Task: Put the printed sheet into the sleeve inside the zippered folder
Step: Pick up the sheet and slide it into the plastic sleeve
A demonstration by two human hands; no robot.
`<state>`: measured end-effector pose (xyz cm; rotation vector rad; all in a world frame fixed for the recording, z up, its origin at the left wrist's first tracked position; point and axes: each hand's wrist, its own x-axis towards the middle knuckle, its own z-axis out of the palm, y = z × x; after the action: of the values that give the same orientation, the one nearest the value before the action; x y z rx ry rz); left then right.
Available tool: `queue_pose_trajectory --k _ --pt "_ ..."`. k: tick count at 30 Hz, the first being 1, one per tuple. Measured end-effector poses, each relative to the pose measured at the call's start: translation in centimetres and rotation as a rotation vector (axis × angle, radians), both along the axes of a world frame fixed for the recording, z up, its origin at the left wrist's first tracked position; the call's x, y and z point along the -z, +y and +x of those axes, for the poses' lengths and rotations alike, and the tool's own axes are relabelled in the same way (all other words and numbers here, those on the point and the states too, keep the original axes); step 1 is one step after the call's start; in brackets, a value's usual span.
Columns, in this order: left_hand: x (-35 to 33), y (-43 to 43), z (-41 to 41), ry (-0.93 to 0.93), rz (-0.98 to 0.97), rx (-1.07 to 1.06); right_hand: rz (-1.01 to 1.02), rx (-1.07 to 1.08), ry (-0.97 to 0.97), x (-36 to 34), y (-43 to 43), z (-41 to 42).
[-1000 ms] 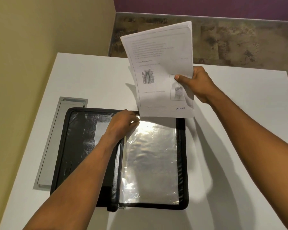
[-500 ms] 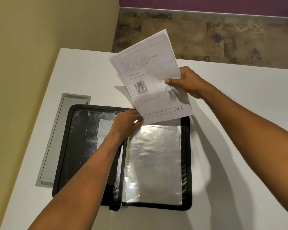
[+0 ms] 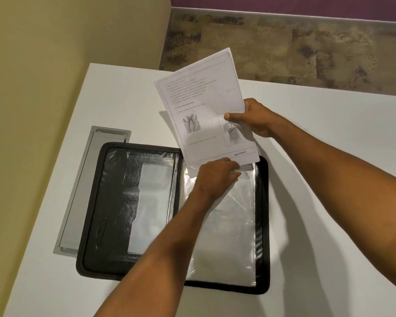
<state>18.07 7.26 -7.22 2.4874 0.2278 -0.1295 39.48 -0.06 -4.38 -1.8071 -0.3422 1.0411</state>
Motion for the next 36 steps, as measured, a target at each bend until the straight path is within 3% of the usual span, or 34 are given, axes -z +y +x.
queue_pose_trajectory --k 16,27,36 --pt "-0.8 -6.8 2.8 0.110 0.131 -0.069 -0.019 0.148 0.156 1.2 -0.9 1.0" --pt "-1.8 -7.1 3.0 0.154 0.094 -0.162 0.005 0.200 0.269 2.5 0.5 0.8" --pt "-5.5 -7.7 1.9 0.220 0.235 0.008 0.000 0.285 0.339 3.6 -0.3 -0.1"
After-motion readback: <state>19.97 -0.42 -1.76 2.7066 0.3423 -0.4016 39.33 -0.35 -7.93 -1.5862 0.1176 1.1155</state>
